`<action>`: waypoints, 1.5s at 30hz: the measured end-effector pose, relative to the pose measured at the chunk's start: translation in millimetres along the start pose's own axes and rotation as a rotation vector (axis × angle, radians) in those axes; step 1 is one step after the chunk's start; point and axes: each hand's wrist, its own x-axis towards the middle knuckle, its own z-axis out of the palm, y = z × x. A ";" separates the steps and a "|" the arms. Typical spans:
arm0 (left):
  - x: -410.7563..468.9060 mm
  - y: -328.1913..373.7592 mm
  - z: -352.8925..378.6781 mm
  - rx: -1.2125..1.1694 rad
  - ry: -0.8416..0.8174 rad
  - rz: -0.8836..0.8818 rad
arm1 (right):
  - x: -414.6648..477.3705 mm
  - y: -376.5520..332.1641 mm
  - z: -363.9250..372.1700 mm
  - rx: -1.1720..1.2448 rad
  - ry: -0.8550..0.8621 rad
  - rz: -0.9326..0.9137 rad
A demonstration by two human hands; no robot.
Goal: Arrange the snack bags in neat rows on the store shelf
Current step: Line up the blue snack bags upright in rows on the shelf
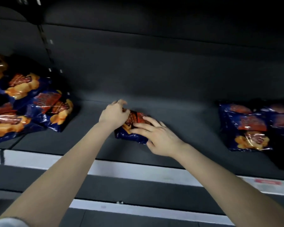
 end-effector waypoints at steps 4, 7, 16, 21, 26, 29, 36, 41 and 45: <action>4.4 19.6 17.1 0.132 -0.120 0.044 | -26.2 15.1 -5.3 -0.026 0.031 0.062; 5.0 27.3 28.3 0.017 -0.125 0.051 | -42.7 27.5 -9.6 -0.031 0.016 0.159; -20.9 61.7 66.3 -0.180 0.072 -0.002 | -71.2 51.0 -16.0 0.131 0.189 0.538; -39.2 92.0 88.4 -0.311 0.222 -0.049 | -68.0 48.9 -27.6 0.227 0.217 0.694; -55.4 112.1 93.2 -0.556 0.027 -0.145 | -66.1 43.0 -18.8 0.202 0.003 0.734; -58.0 106.6 84.3 -0.384 -0.023 -0.024 | -69.1 49.5 -14.0 0.209 -0.022 0.733; -45.4 95.4 69.5 -0.272 -0.032 -0.023 | -68.9 56.6 -8.9 0.194 -0.032 0.656; -39.7 101.8 76.9 -0.298 -0.132 -0.060 | -71.5 43.5 2.5 0.111 0.006 0.623; -43.9 106.5 86.6 -0.337 -0.162 -0.028 | -75.6 36.3 7.1 0.130 0.115 0.609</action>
